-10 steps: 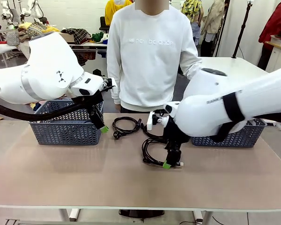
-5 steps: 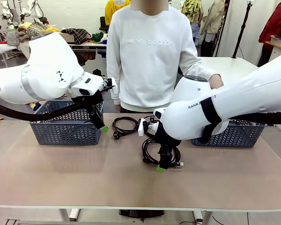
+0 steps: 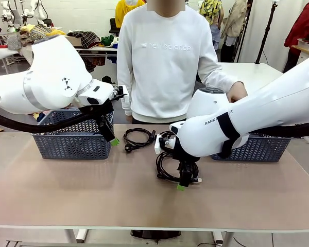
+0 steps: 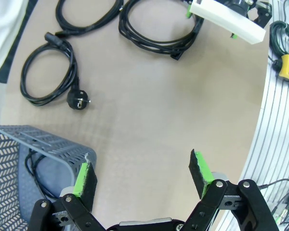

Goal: Organize the cables according to human instructions.
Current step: Pick up a bundle of cables and place it in the basket indicated by the human.

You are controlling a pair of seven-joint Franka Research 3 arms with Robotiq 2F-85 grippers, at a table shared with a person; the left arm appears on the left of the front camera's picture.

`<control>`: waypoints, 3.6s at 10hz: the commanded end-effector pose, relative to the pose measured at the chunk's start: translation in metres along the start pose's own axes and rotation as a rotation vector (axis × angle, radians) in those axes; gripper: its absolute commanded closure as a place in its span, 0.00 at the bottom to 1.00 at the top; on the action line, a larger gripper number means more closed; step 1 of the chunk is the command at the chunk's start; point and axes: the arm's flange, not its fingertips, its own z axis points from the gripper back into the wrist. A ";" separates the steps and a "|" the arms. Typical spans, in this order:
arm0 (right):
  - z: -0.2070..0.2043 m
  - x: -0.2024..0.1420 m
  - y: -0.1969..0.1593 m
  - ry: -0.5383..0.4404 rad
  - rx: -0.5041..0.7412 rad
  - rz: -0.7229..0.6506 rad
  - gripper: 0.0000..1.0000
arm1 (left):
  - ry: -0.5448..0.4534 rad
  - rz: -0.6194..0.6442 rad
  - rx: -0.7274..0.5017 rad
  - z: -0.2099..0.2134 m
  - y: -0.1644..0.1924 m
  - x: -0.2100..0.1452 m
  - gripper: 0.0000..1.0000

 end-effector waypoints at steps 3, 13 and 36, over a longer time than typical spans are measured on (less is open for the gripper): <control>-0.011 0.017 -0.007 0.053 -0.032 -0.028 0.00 | 0.001 0.006 0.002 0.001 0.001 -0.001 0.00; -0.019 0.023 -0.014 0.106 -0.031 -0.051 0.54 | 0.001 0.006 0.002 0.001 0.001 -0.001 0.00; 0.200 -0.175 -0.150 0.058 -0.135 0.070 1.00 | 0.001 0.006 0.002 0.001 0.001 -0.001 0.00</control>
